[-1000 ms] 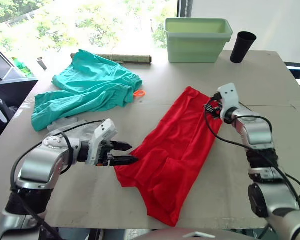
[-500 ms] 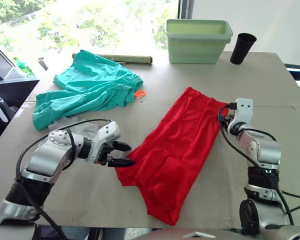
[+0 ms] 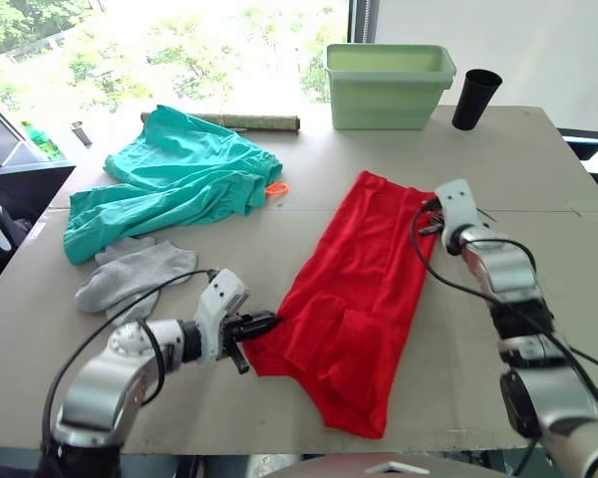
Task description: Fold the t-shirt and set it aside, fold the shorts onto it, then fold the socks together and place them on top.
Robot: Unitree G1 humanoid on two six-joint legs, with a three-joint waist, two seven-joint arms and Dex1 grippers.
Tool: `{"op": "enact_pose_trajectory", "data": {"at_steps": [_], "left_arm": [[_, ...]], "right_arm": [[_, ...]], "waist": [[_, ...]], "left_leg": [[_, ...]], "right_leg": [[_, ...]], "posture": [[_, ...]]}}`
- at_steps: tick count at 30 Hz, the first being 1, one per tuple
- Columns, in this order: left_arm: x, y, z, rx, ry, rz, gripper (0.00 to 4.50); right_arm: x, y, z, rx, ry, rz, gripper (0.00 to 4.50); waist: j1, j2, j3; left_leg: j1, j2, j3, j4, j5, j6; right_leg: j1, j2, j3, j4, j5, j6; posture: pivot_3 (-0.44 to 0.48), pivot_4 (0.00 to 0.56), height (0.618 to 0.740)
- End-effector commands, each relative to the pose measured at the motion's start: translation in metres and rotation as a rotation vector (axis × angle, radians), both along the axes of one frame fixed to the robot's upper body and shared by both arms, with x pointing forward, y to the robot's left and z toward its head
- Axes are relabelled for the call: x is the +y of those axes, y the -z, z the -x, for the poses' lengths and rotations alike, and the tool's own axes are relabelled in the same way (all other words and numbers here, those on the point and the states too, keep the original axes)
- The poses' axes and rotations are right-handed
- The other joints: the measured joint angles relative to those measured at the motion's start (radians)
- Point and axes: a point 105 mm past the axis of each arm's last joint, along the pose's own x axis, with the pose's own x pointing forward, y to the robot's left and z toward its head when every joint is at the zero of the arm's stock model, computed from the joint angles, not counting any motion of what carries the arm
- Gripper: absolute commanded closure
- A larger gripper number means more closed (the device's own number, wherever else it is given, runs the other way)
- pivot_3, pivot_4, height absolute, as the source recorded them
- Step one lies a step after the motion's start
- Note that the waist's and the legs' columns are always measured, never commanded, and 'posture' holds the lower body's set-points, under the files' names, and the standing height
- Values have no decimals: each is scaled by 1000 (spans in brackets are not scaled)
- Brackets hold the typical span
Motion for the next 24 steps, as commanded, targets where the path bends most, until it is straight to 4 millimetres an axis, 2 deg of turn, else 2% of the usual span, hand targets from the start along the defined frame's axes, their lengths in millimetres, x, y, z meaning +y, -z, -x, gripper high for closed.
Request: {"op": "enact_pose_trajectory", "data": {"at_steps": [1,4,6,9,11,12,14,15,17,18,19,20,21,22,24], "left_arm": [[-3,-2,14,42,-158,35,4459],[-13,-5,31,91,-268,115,4459],[-15,-4,37,115,-320,138,4459],[-12,-6,33,106,-330,143,4459],[-9,-12,28,94,-298,193,3690],[-8,-15,26,90,-291,214,3585],[-1,-25,22,50,-215,215,2539],[2,-31,21,28,-154,215,2359],[4,-42,24,0,-25,213,1472],[4,-46,25,-27,44,184,929],[3,-51,31,-81,183,143,624],[2,-54,37,-153,347,76,624],[3,-53,41,-188,491,24,624],[6,-51,45,-205,579,-7,624],[12,-43,44,-235,697,-61,624]], "right_arm": [[32,-22,-25,-86,-115,62,4500],[65,-35,-35,-122,-217,86,4500],[78,-38,-36,-133,-263,82,4500],[90,-28,-31,-103,-347,94,4500],[86,-26,-30,-107,-375,82,3838],[84,-27,-30,-114,-382,78,3726],[73,-34,-28,-170,-418,78,2675],[68,-39,-25,-206,-450,73,2465],[62,-46,-15,-248,-540,45,1515],[61,-49,-7,-260,-583,27,973],[59,-59,11,-313,-662,-1,685],[55,-69,40,-368,-768,-26,685],[54,-74,77,-380,-894,-49,685],[57,-76,105,-371,-986,-63,685],[53,-69,138,-310,-1014,-64,685]], "waist": [[3,-1,0],[7,-1,0],[4,-1,0],[10,-1,1],[10,-1,1],[10,0,1],[9,1,2],[9,0,2],[9,2,3],[8,3,3],[7,3,3],[12,2,3],[20,4,3],[25,9,5],[27,15,7]], "left_leg": [[-1,1,-2,1,0,0],[-2,2,-5,0,0,-1],[-3,2,-5,0,0,-1],[-4,1,-6,0,1,-2],[-4,0,-7,0,1,-2],[-4,0,-8,0,1,-2],[-4,-1,-8,2,1,-2],[-4,-1,-9,2,1,-3],[-4,-1,-12,3,2,-4],[-4,-1,-13,3,2,-4],[-3,-1,-12,3,2,-4],[-4,-2,-12,3,2,-4],[-5,-1,-15,2,2,-6],[-4,-1,-14,-1,2,-6],[-4,-1,-12,-4,2,-6]], "right_leg": [[0,2,-1,0,0,0],[0,2,-2,0,0,-1],[0,2,-2,0,0,-1],[0,0,-2,-2,0,-1],[1,-1,-4,-2,0,-1],[1,-1,-4,-2,0,-1],[1,-3,-6,-2,0,-2],[2,-3,-6,-2,-2,-5],[4,-3,-8,-2,-2,-5],[4,-3,-11,-2,-2,-5],[5,-3,-11,-2,-2,-5],[5,-3,-11,-3,-2,-5],[5,-3,-12,-4,-2,-5],[5,-3,-15,-6,-2,-5],[5,-4,-15,-9,-2,-5]], "posture": [[0,150,740],[0,150,740],[0,150,740],[0,150,740],[0,150,740],[0,150,740],[0,150,740],[0,150,740],[0,150,740],[0,150,740],[0,150,740],[0,150,740],[0,150,740],[0,150,740],[0,150,740]]}}
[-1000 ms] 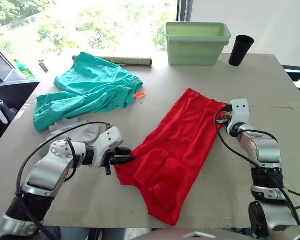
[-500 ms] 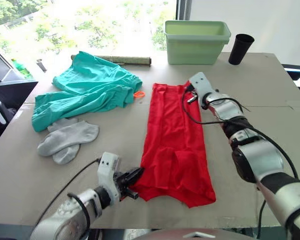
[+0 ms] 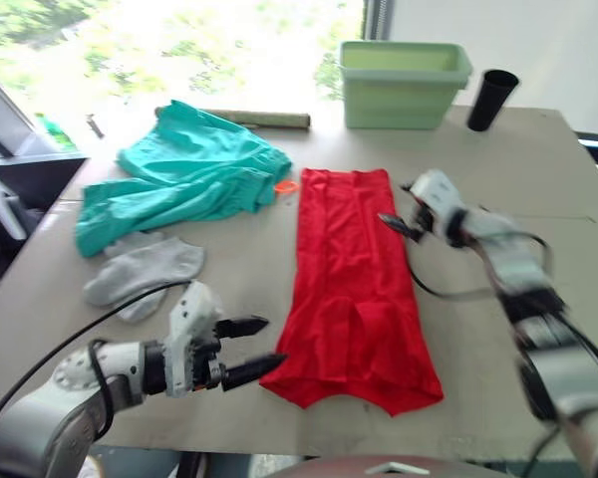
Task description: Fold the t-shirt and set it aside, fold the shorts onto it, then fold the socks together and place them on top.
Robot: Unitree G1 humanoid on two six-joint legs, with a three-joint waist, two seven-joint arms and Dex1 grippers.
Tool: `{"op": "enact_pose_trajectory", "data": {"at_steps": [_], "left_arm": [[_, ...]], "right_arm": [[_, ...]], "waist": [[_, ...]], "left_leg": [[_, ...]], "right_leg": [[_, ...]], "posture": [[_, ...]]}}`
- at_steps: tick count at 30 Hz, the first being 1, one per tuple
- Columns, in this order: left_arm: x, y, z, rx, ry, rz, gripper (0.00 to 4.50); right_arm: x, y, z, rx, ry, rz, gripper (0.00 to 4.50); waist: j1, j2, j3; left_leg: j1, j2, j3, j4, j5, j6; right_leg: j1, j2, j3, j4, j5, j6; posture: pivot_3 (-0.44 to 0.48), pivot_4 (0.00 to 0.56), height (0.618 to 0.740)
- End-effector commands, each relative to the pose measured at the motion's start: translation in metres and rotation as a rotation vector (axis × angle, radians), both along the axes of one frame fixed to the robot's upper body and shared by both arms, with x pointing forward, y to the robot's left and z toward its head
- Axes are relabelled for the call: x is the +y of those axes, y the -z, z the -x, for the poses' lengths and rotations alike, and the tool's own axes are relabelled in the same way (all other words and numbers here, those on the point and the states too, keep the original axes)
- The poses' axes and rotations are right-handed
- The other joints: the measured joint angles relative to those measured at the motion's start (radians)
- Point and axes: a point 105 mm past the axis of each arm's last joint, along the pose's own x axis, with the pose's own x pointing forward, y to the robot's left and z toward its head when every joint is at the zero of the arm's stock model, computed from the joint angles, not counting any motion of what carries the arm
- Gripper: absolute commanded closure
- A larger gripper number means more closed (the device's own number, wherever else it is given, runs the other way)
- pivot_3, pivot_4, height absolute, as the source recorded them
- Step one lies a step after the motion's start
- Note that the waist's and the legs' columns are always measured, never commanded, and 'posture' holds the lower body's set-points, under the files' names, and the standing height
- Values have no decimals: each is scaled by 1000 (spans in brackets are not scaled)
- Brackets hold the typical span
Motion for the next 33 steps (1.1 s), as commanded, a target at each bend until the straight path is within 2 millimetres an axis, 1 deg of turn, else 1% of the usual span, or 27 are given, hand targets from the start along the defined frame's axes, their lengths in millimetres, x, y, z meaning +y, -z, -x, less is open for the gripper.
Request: {"op": "enact_pose_trajectory", "data": {"at_steps": [1,2,5,7,8,11,14,18,20,24,26,27,28,30,31,32,33], "left_arm": [[2,10,4,-94,241,-60,624],[4,15,3,-101,277,-79,624],[7,29,-2,-148,363,-130,624],[8,37,-5,-181,398,-152,624],[9,40,-5,-186,409,-155,624],[9,47,-7,-206,417,-160,624],[7,49,-11,-219,404,-157,624],[3,52,-15,-234,389,-162,624],[1,51,-16,-238,385,-163,624],[-12,50,-24,-247,375,-181,624],[-17,51,-23,-232,382,-187,1128],[-19,52,-23,-230,384,-188,1364],[-20,51,-24,-228,379,-187,1698],[-22,50,-25,-227,374,-187,2698],[-22,50,-25,-223,375,-188,3111],[-22,50,-25,-218,380,-187,3509],[-22,49,-24,-207,388,-185,3889]], "right_arm": [[12,-26,63,-18,-168,10,685],[6,-18,80,16,-175,46,685],[-5,0,132,123,-243,147,685],[-13,13,158,176,-285,237,685],[-17,18,166,194,-297,276,685],[-27,29,176,213,-295,357,685],[-34,37,178,219,-292,409,685],[-32,45,175,184,-298,448,685],[-30,48,175,194,-300,443,685],[-32,63,170,228,-288,470,685],[-32,66,165,255,-270,455,1219],[-32,67,164,259,-269,453,1418],[-32,68,164,269,-273,456,1788],[-33,68,165,280,-280,459,2819],[-33,68,165,291,-282,457,3315],[-34,67,167,299,-287,461,3661],[-35,65,168,305,-292,465,4153]], "waist": [[-5,2,1],[-4,1,1],[8,-2,0],[18,-3,0],[16,-4,0],[8,-9,1],[7,-11,1],[14,-11,1],[17,-11,1],[29,-11,1],[31,-12,1],[30,-12,1],[30,-12,1],[30,-12,2],[30,-12,1],[30,-12,1],[30,-12,1]], "left_leg": [[1,1,1,0,0,1],[1,3,3,0,-2,4],[0,6,1,0,-3,5],[0,6,1,1,-3,5],[0,6,2,2,-3,5],[0,6,3,5,-3,5],[0,7,2,6,-3,5],[-1,7,1,6,-3,5],[-1,7,1,5,-3,5],[-1,6,1,6,-3,6],[-1,6,1,8,-3,6],[-1,6,1,9,-3,6],[-1,6,2,10,-3,6],[-1,6,1,11,-3,7],[-1,6,1,11,-4,7],[-1,6,1,11,-4,7],[-1,7,1,11,-4,7]], "right_leg": [[0,-2,1,0,0,-1],[0,-2,3,-1,0,-1],[0,-2,1,-2,-1,-2],[1,-2,-2,-4,-1,-2],[1,-3,-2,-4,-1,-2],[1,-2,0,-4,0,-2],[1,-2,0,-4,0,-2],[1,0,-2,-4,0,-2],[1,2,-2,-4,0,-2],[1,5,-2,-3,-1,-1],[1,5,-2,-2,-1,-1],[1,5,-2,-2,-1,-1],[1,5,-2,-1,-1,-1],[1,5,-2,0,-1,-1],[1,5,-2,0,-1,-1],[1,5,-2,0,-1,-1],[1,5,-2,1,-1,-1]], "posture": [[0,150,740],[0,150,740],[0,150,740],[0,150,740],[0,150,740],[0,150,740],[0,150,740],[0,150,740],[0,150,740],[0,150,740],[0,150,740],[0,150,740],[0,150,740],[0,150,740],[0,150,740],[0,150,740],[0,150,740]]}}
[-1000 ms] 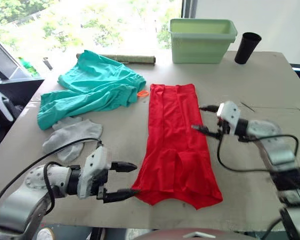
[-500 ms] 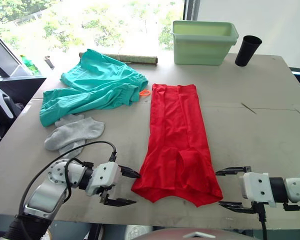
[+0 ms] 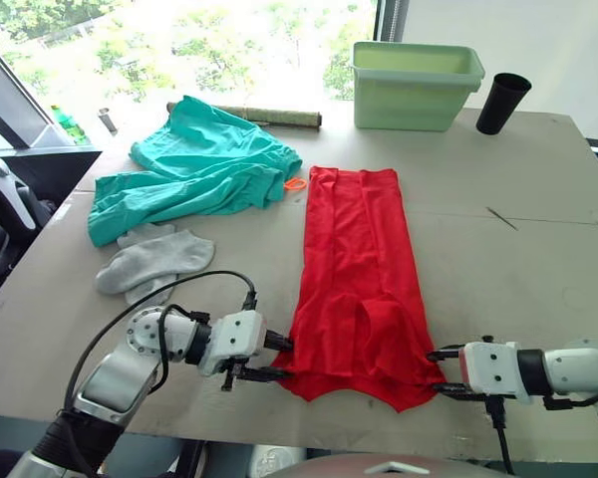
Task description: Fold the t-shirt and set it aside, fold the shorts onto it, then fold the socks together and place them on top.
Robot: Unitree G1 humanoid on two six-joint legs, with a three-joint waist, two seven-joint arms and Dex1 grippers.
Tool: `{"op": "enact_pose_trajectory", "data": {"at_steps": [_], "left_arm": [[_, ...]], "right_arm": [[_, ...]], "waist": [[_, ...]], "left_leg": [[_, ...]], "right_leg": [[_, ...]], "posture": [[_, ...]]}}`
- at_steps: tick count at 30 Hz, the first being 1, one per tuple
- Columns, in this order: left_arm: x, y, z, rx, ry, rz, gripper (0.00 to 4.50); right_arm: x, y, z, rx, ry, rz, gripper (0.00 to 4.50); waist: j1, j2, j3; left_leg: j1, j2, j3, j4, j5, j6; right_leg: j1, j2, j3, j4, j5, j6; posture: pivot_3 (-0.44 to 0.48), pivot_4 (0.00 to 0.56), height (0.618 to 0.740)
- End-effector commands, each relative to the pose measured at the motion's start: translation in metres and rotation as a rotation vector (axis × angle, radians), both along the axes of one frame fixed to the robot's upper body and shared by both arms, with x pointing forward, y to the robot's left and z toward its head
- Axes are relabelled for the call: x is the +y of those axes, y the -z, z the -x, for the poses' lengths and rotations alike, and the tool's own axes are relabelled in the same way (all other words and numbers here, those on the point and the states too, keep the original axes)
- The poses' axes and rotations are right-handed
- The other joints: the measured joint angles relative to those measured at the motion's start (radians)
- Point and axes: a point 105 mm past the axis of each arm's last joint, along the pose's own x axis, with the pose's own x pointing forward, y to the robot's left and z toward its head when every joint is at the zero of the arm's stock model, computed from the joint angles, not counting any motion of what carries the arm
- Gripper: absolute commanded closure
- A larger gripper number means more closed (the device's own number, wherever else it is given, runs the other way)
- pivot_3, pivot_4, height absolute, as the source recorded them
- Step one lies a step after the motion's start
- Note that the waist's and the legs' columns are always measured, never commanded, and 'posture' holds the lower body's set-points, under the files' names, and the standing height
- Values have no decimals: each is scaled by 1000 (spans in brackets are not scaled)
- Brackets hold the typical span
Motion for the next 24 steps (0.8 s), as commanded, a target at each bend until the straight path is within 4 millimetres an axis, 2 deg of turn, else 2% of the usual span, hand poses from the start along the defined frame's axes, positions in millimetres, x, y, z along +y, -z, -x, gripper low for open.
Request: {"op": "enact_pose_trajectory", "data": {"at_steps": [1,7,11,13,17,18,19,20,21,24], "left_arm": [[-4,-4,6,30,40,-1,4357],[-11,-16,15,224,23,67,4456],[-14,-18,11,198,5,69,4456],[-10,-15,9,147,7,63,4456],[-3,-13,16,116,53,73,3228],[0,-12,13,81,44,81,2571],[5,-12,13,49,58,79,2169],[8,-11,14,29,70,77,1615],[12,-10,13,-14,91,75,1267],[19,-6,8,-152,156,58,1267]], "right_arm": [[-1,-10,4,21,-16,-4,4498],[-3,-31,7,131,79,-79,4500],[-5,-40,2,90,98,-72,4500],[-8,-33,5,96,80,-26,4500],[-12,-22,12,76,42,2,3194],[-12,-20,12,25,30,10,2574],[-13,-20,16,-20,-8,27,2144],[-14,-20,19,-50,-37,40,2111],[-16,-20,21,-100,-68,53,2111],[-22,-18,25,-209,-133,85,2111]], "waist": [[0,0,0],[0,-1,1],[0,-1,1],[0,-1,1],[0,-1,1],[0,-1,1],[1,-1,1],[1,-1,1],[1,-1,1],[1,-1,1]], "left_leg": [[0,0,0,0,0,0],[0,0,0,1,0,0],[0,0,-1,2,0,0],[0,0,-1,3,0,0],[0,0,-1,2,0,0],[0,0,-1,2,0,0],[0,0,-1,3,0,0],[0,0,-1,3,0,0],[0,0,-1,3,0,0],[0,0,-1,3,0,0]], "right_leg": [[0,0,0,0,0,0],[0,0,0,1,0,0],[0,0,0,2,0,0],[0,0,0,2,0,0],[0,0,0,2,0,0],[0,0,-1,2,0,0],[0,0,0,2,0,0],[0,0,0,2,0,0],[0,0,-1,2,0,0],[0,0,0,2,-1,1]], "posture": [[0,150,740],[0,150,740],[0,150,740],[0,150,740],[0,150,740],[0,150,740],[0,150,740],[0,150,740],[0,150,740],[0,150,740]]}}
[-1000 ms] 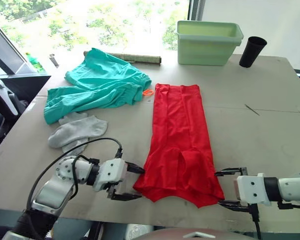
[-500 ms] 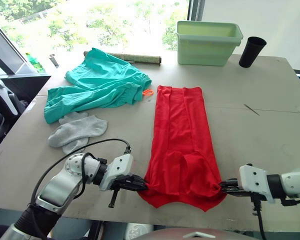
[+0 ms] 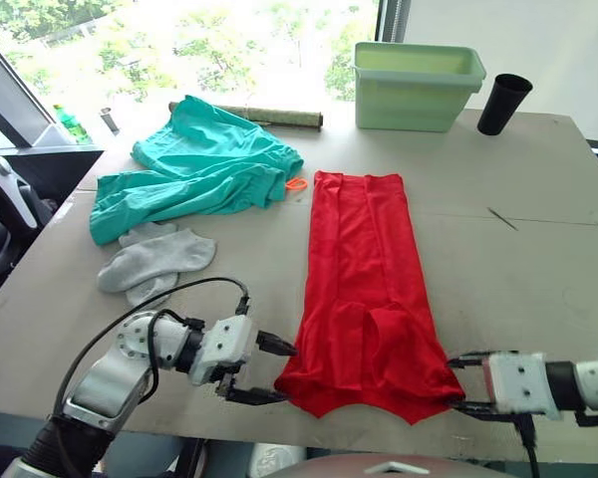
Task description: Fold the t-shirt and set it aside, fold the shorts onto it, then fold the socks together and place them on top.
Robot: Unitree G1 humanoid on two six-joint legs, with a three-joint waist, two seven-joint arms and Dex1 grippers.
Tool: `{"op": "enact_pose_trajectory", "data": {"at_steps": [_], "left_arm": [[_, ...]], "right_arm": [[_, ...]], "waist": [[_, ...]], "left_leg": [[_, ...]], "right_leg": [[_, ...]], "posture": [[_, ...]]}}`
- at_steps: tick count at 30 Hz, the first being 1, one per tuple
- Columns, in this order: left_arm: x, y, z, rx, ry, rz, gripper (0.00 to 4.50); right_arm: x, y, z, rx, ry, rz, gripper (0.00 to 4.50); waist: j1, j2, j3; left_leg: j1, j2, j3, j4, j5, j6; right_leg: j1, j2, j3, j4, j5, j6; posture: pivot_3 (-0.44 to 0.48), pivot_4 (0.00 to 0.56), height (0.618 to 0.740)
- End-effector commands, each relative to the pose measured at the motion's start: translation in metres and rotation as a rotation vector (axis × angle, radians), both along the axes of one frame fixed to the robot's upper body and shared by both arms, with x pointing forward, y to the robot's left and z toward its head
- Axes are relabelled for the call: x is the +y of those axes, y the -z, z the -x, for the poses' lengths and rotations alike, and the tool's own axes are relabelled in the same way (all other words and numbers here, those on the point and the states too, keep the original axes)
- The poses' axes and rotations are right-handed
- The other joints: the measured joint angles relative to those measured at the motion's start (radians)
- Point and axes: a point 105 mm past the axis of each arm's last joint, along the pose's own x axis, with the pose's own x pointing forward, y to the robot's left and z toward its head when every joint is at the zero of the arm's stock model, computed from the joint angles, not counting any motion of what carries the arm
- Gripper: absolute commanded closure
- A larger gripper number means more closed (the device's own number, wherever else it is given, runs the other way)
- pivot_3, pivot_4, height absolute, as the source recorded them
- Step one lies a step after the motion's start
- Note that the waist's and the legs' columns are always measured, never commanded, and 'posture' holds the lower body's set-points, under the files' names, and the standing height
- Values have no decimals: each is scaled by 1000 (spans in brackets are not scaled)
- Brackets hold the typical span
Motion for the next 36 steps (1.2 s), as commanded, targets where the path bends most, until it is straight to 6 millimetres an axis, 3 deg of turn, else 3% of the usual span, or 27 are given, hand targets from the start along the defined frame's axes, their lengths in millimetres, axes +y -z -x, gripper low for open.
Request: {"op": "enact_pose_trajectory", "data": {"at_steps": [1,10,21,36], "left_arm": [[6,-2,-7,-213,97,-5,1267],[0,-2,-11,-388,173,31,1267],[8,-16,-5,-291,179,45,1267],[7,2,-9,-425,217,13,1267]], "right_arm": [[-6,-6,1,-179,-99,37,2111],[-19,4,4,-281,-129,69,2111],[-13,8,3,-336,-164,46,2111],[-5,13,4,-330,-149,15,2111]], "waist": [[0,0,0],[-1,-1,0],[-1,0,-1],[-2,-2,-2]], "left_leg": [[0,0,0,0,0,0],[1,0,1,1,0,0],[1,0,1,2,0,0],[2,1,1,3,0,0]], "right_leg": [[0,0,0,0,0,0],[1,0,1,1,0,-1],[1,1,1,2,0,0],[2,3,1,3,0,0]], "posture": [[0,150,740],[0,150,740],[0,150,740],[0,150,740]]}}
